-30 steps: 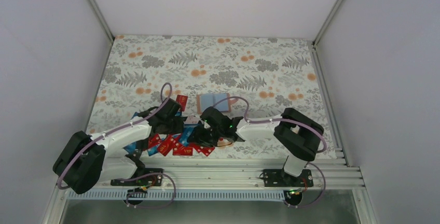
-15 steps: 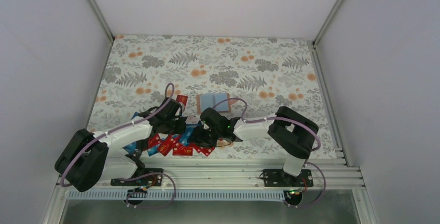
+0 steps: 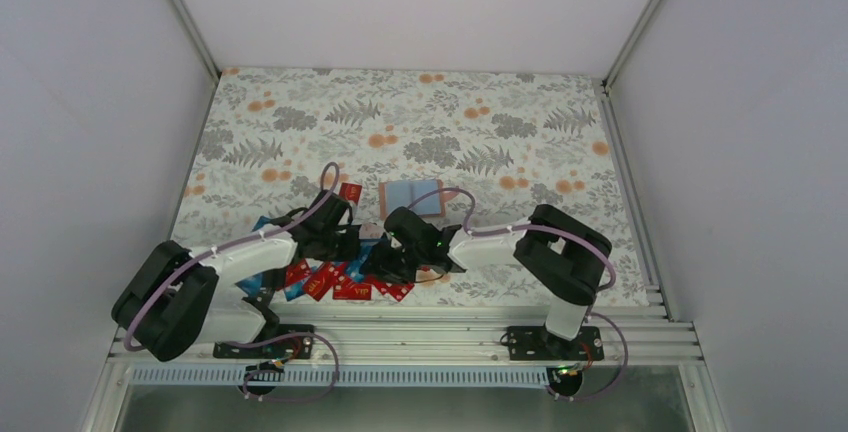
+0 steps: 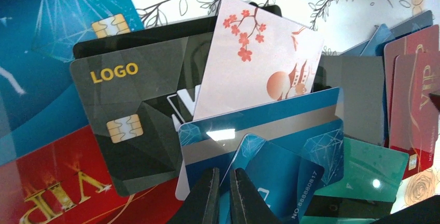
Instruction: Put the credit cards into the card holder
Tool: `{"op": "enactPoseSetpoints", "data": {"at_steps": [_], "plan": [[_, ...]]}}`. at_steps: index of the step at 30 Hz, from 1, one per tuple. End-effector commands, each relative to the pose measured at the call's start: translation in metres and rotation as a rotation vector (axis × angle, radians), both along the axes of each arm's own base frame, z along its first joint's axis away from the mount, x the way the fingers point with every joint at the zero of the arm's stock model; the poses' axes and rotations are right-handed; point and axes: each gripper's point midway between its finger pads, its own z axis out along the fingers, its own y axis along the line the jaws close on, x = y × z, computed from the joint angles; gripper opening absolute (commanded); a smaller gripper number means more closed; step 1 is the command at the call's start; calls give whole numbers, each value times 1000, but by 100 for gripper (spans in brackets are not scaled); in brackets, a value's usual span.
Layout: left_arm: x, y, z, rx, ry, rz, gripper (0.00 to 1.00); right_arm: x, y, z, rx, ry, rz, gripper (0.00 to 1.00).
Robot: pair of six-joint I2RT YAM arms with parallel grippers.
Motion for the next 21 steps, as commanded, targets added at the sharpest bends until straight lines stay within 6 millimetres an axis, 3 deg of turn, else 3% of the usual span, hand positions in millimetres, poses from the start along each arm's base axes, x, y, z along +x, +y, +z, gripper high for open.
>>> {"op": "enactPoseSetpoints", "data": {"at_steps": [1, 7, 13, 21], "plan": [[-10, 9, -18, 36, 53, 16, 9, 6, 8, -3, -3, -25, -9, 48], [-18, 15, -29, 58, 90, 35, 9, 11, 11, -13, -19, -11, -25, 47], [-28, 21, -34, 61, 117, 58, 9, 17, -1, -21, -43, 16, -106, 46], [-41, 22, -36, 12, 161, 100, 9, 37, -18, -10, -29, -52, -198, 44]]}}
